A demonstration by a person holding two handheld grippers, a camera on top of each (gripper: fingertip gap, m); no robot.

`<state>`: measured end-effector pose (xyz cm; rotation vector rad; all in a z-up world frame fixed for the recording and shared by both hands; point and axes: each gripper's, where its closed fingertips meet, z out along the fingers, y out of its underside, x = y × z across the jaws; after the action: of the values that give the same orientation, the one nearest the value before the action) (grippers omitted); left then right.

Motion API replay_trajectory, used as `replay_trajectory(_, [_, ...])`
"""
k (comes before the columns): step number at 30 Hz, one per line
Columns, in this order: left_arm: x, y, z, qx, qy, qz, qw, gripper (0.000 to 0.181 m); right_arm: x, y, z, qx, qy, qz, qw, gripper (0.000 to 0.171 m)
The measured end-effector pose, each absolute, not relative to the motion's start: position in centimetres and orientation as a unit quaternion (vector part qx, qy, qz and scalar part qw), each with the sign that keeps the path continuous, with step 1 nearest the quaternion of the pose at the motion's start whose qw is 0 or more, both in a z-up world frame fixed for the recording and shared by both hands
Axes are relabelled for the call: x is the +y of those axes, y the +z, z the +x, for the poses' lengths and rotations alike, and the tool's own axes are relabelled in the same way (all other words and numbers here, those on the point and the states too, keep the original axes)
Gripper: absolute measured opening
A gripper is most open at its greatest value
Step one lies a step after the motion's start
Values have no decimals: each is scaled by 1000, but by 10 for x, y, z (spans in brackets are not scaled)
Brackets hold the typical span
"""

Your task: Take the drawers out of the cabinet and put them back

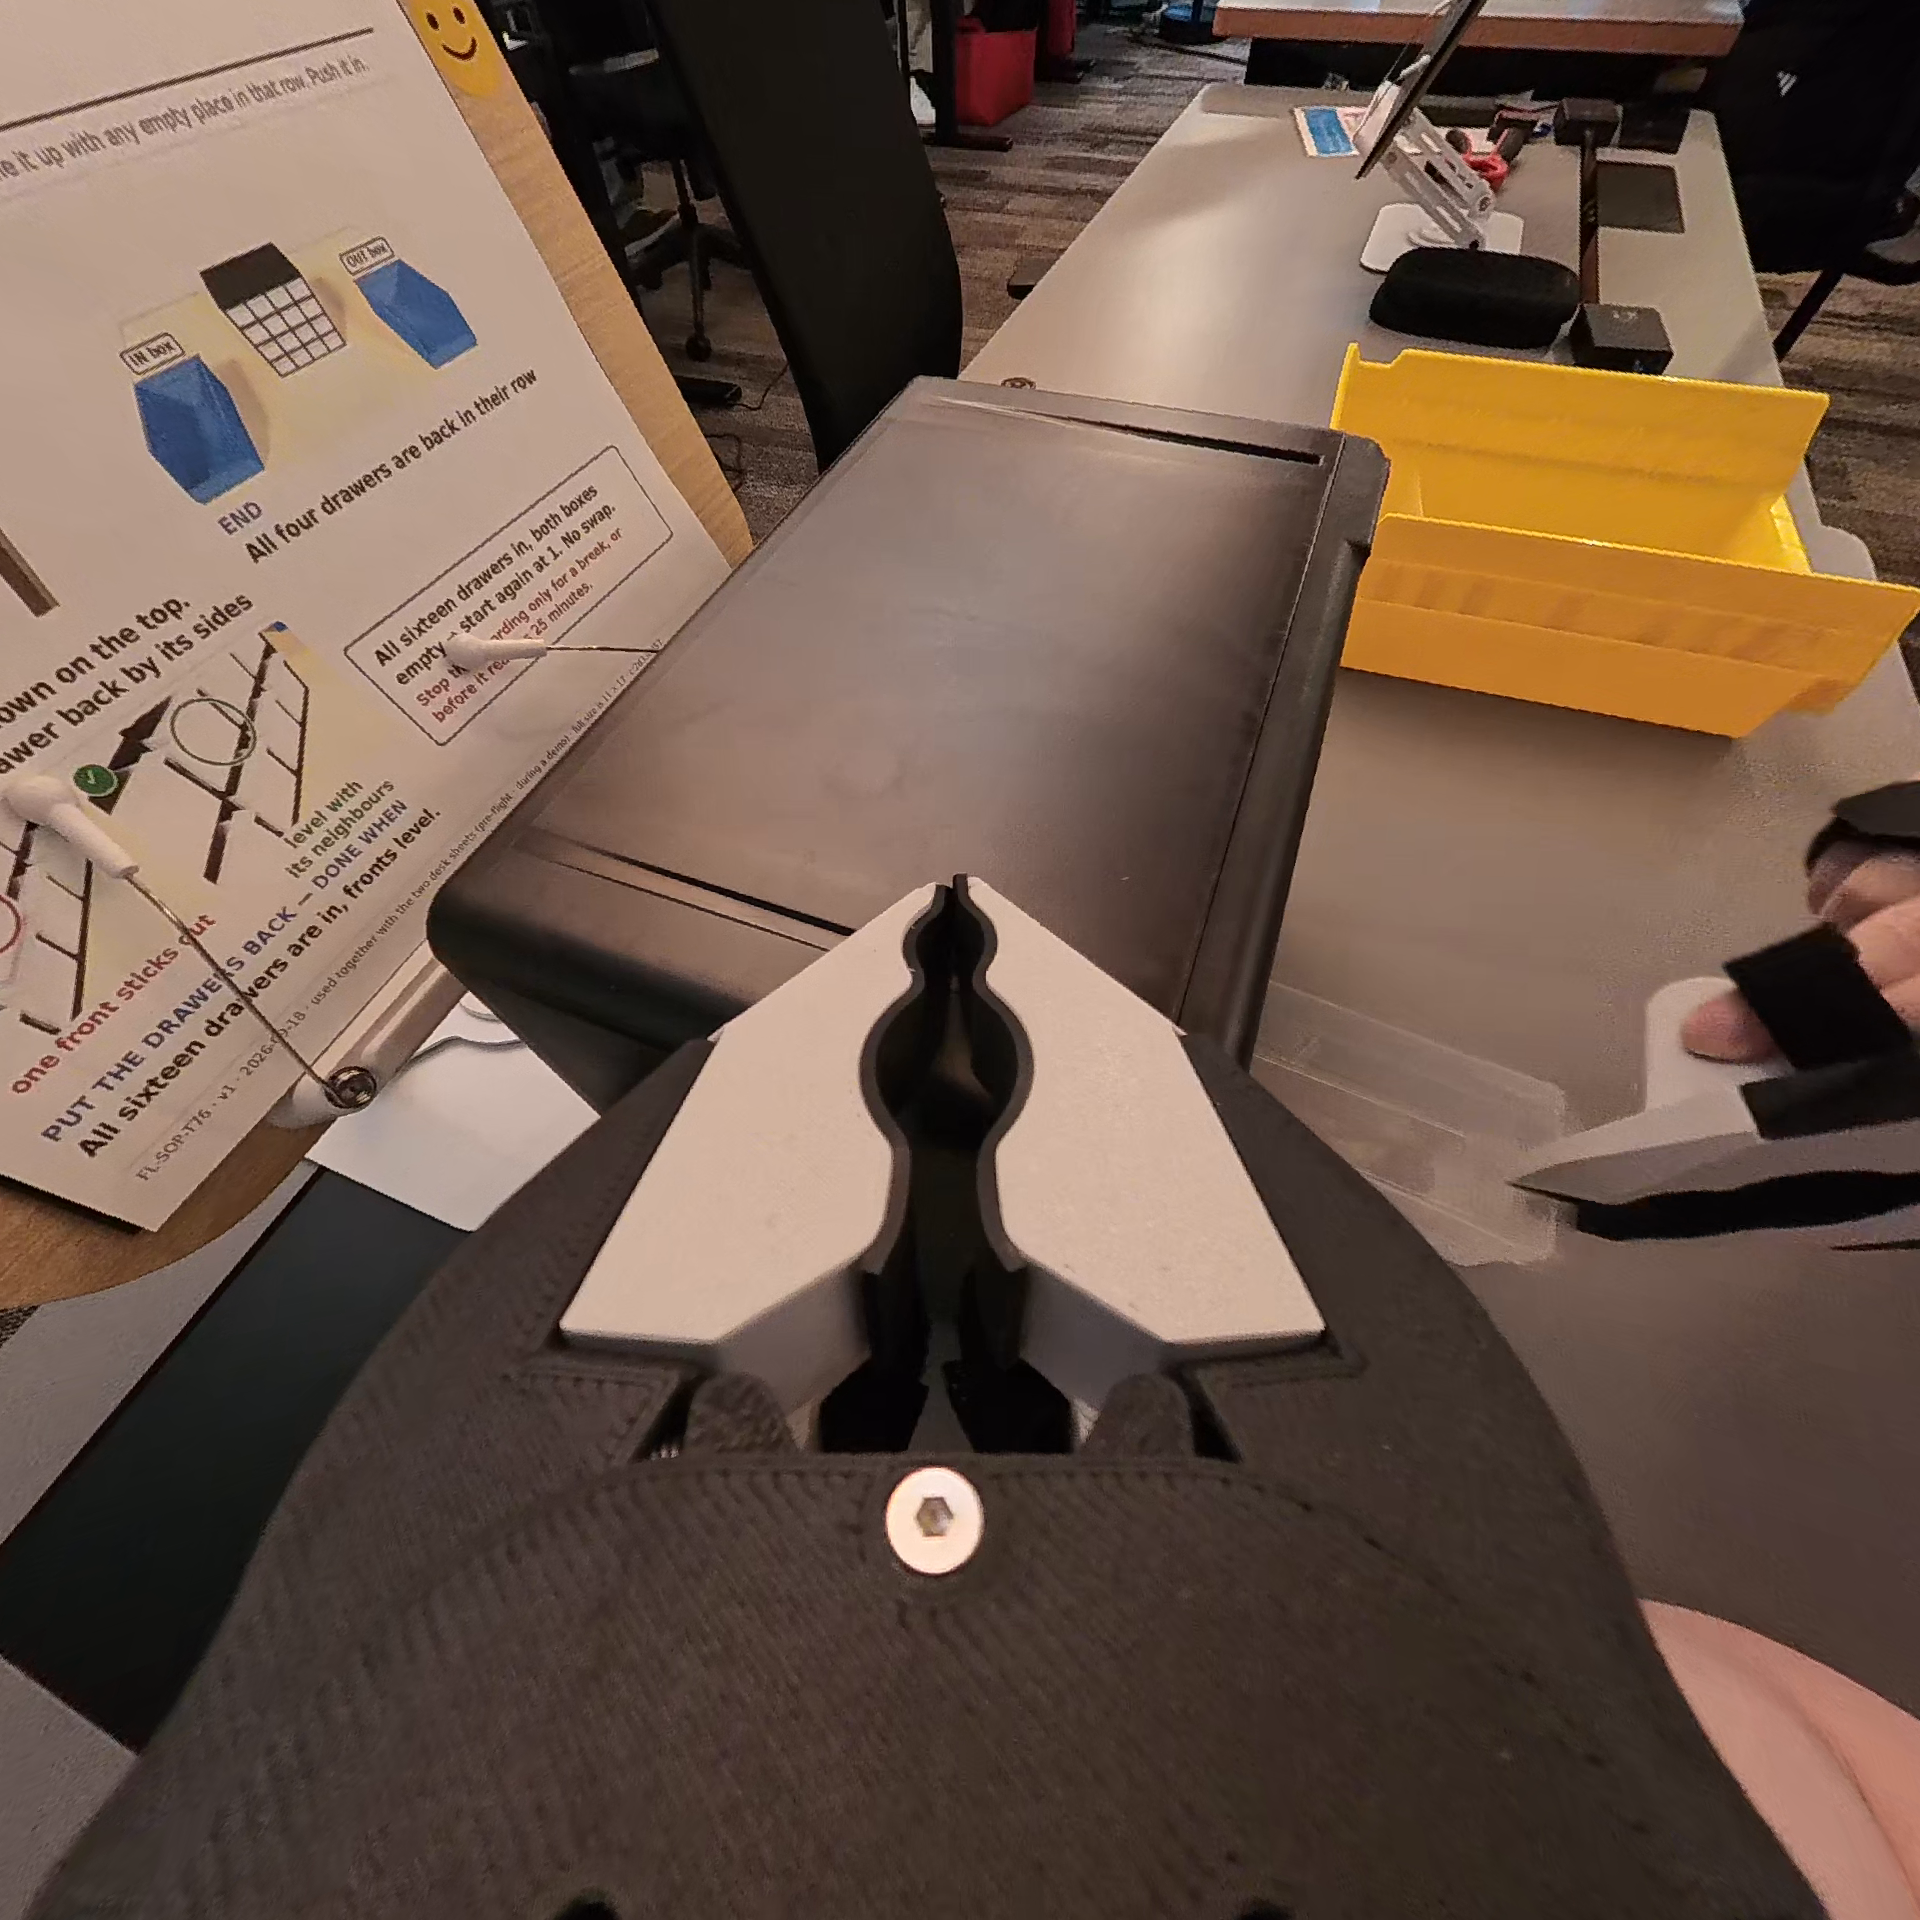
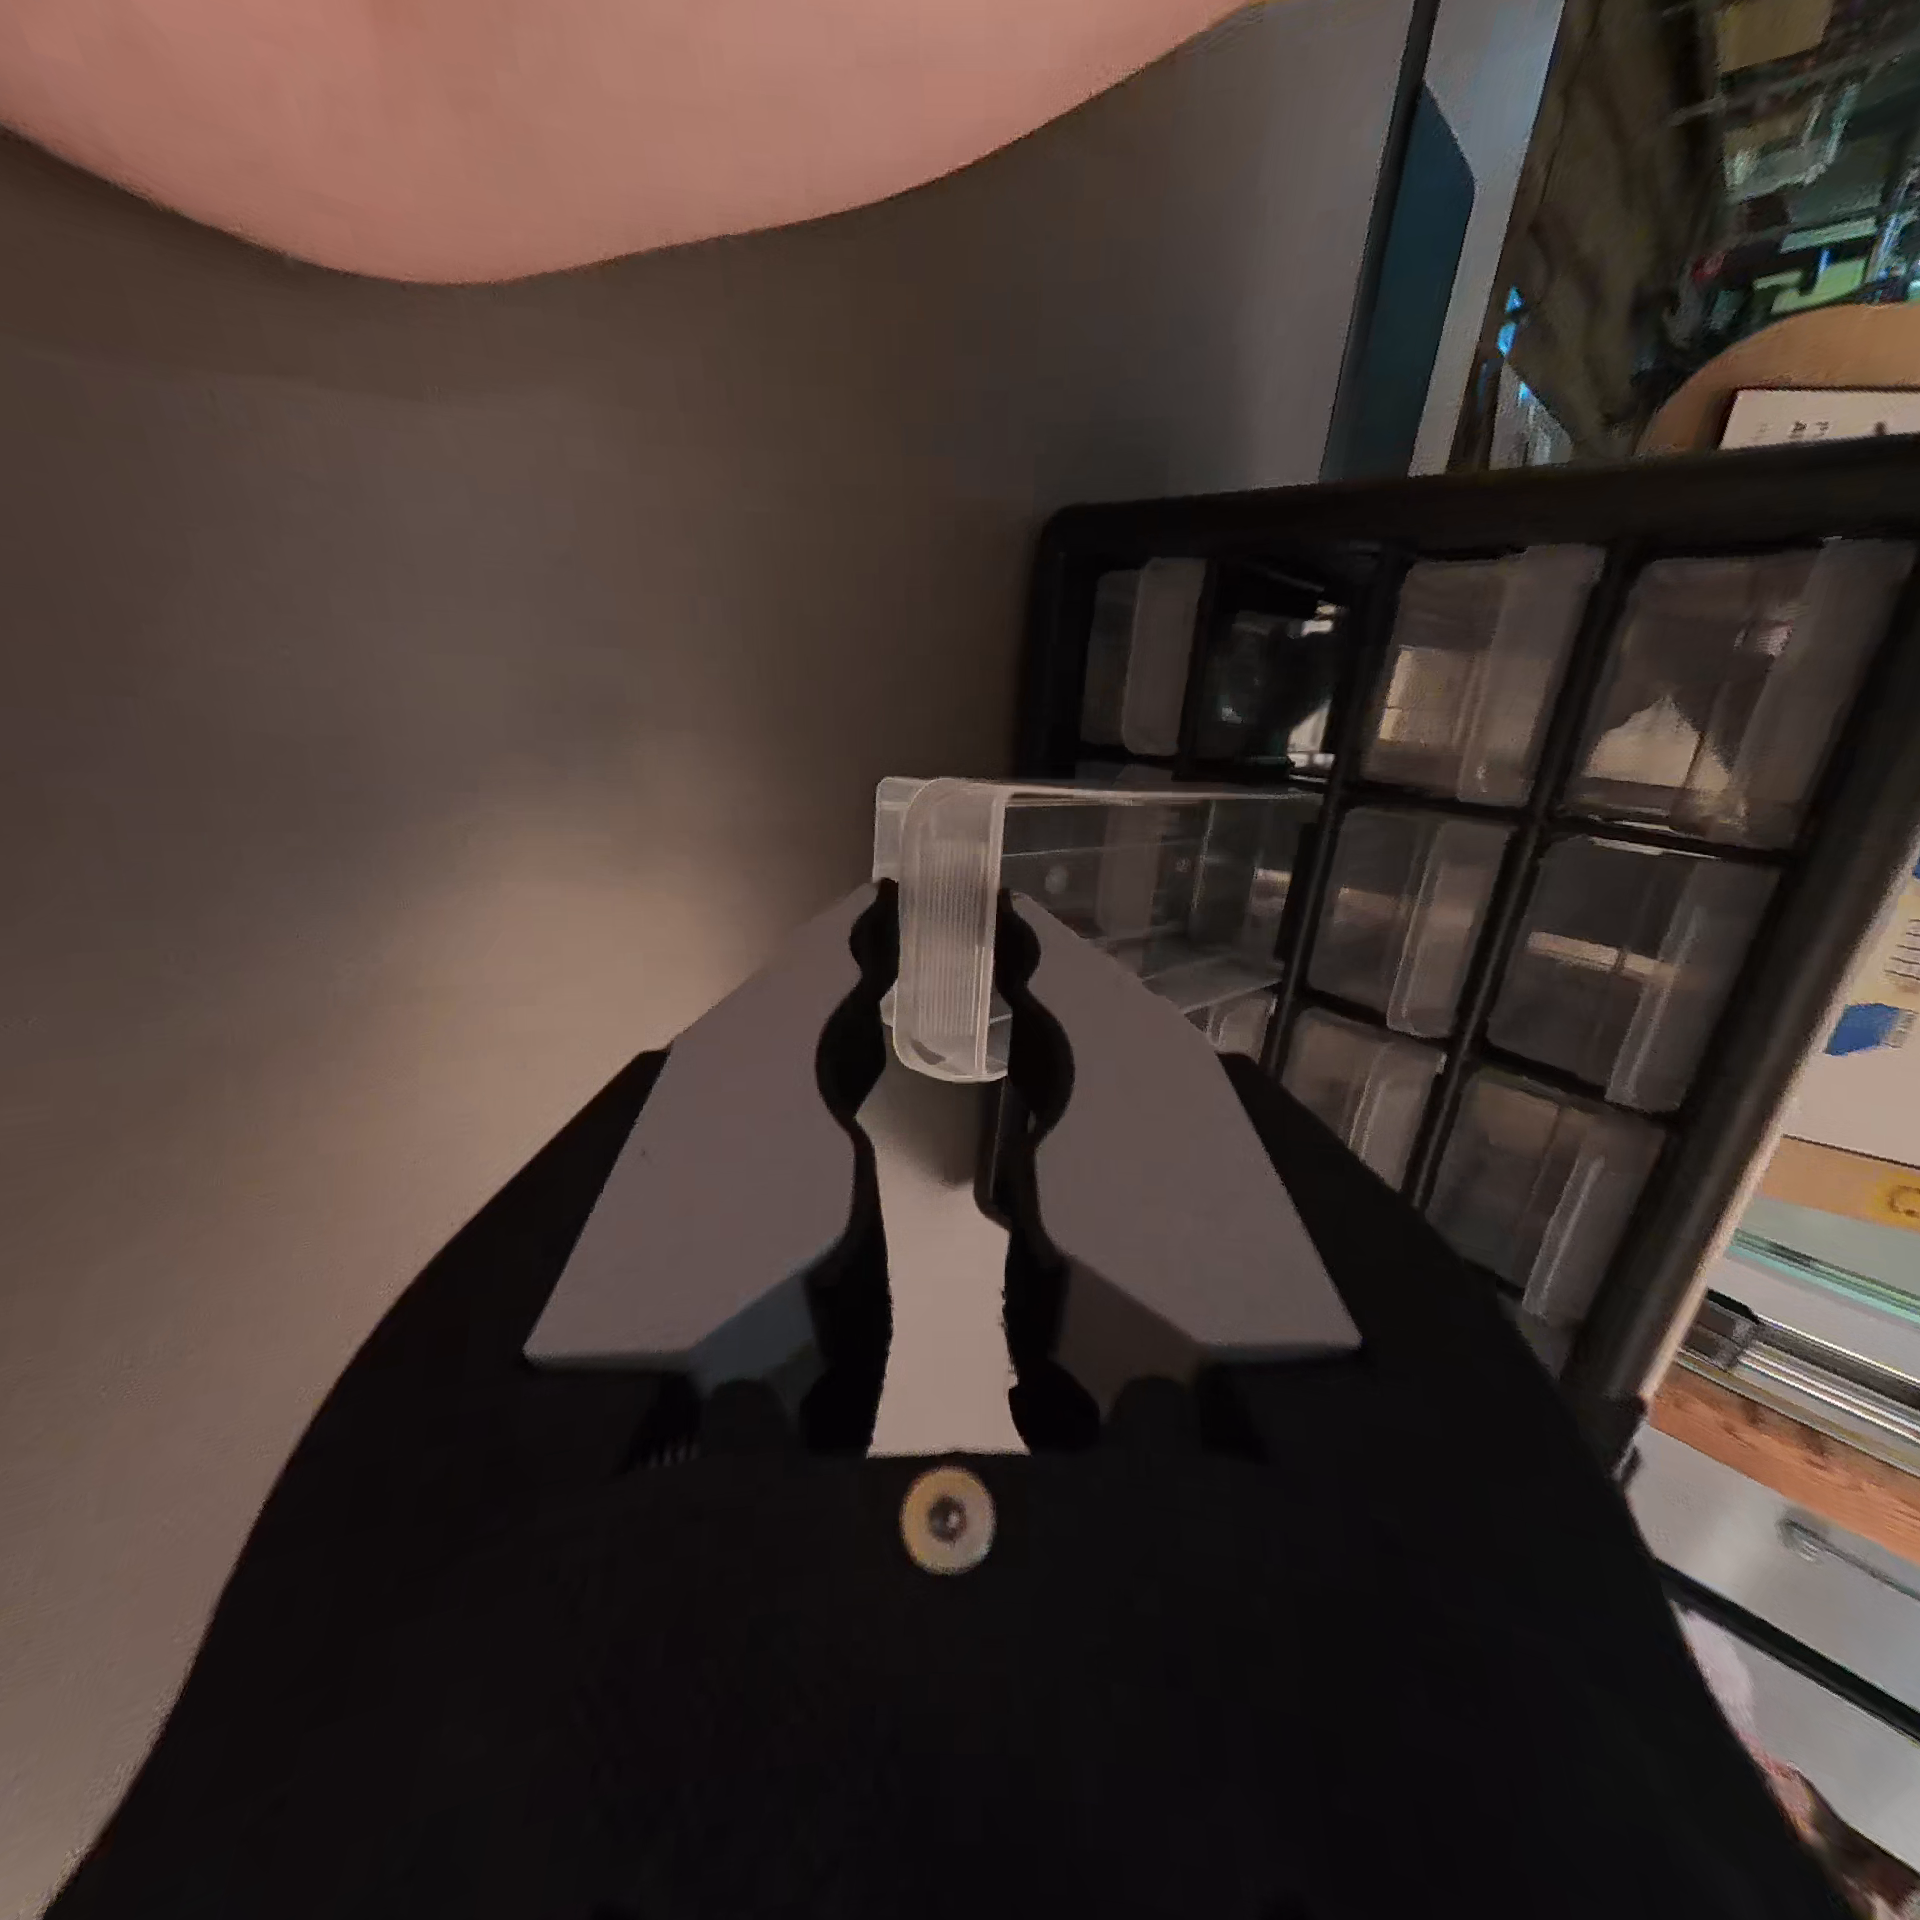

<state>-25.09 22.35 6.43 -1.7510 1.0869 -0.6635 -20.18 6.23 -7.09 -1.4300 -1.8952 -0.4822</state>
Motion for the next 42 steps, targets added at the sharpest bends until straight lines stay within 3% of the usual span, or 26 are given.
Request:
replay_trajectory(6, [223, 64, -251, 443, -277, -713, 468, 0, 57, -66, -189, -721, -231, -546, 359, 16])
replay_trajectory(18, [223, 64, -250, 443, -272, -714, 469, 0, 49, -14, -190, -693, 11, -618, 371, 16])
replay_trajectory(27, [223, 64, -250, 443, -273, -714, 469, 0, 21, -17, -162, -707, -30, -613, 351, 16])
replay_trajectory(42, [223, 64, -251, 443, -277, -713, 468, 0, 55, -42, -188, -727, -110, -575, 359, 16])
